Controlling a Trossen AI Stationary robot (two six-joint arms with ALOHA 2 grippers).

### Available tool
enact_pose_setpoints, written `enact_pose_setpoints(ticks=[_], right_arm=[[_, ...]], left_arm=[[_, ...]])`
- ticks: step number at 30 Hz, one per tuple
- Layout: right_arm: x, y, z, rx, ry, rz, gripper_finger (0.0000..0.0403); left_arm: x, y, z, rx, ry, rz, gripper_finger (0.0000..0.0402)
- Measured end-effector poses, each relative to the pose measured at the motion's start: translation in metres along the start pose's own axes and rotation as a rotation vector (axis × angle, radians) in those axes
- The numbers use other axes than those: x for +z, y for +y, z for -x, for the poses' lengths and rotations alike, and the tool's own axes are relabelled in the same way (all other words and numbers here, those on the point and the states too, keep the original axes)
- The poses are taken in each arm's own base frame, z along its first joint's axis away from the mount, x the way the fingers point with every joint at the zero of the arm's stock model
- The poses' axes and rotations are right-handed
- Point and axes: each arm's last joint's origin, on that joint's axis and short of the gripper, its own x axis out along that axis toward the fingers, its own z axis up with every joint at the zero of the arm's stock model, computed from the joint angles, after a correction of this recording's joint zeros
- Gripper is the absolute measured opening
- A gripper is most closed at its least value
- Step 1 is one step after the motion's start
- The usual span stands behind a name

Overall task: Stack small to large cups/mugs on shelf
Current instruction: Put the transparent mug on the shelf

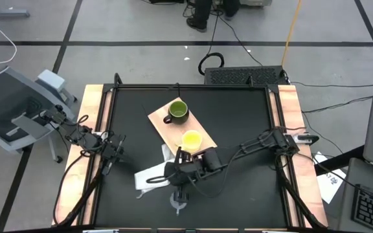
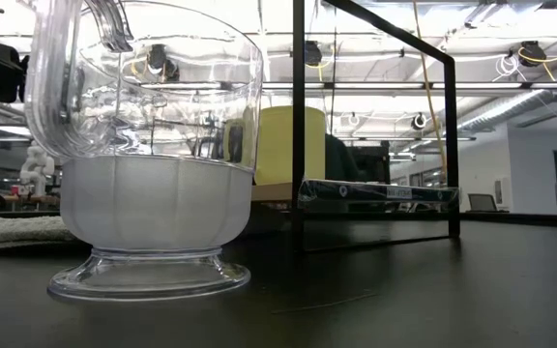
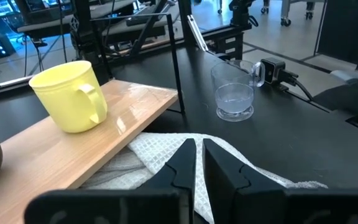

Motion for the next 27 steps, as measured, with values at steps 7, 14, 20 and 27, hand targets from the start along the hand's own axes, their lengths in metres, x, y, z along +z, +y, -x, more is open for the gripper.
enact_pose_setpoints(ticks=[7,14,20,27], right_arm=[[-0.007,-0.008,-0.004,-0.033,0.071,0.082,0.0],[-0.011,-0.006,-0.021,0.003,0.025,0.113,0.0001],[-0.017,-0.011,-0.031,0.046,0.072,0.069,0.0039],[-0.024,-0.016,-0.039,0.029,0.104,0.023,0.0134]], left_arm=[[0.0,0.0,0.0,0.0,-0.001,0.0,0.0031],[0.0,0.0,0.0,0.0,0.0,-0.001,0.0031],[0.0,0.0,0.0,0.0,0.002,-0.001,0.0031],[0.0,0.0,0.0,0.0,0.003,-0.002,0.0031]])
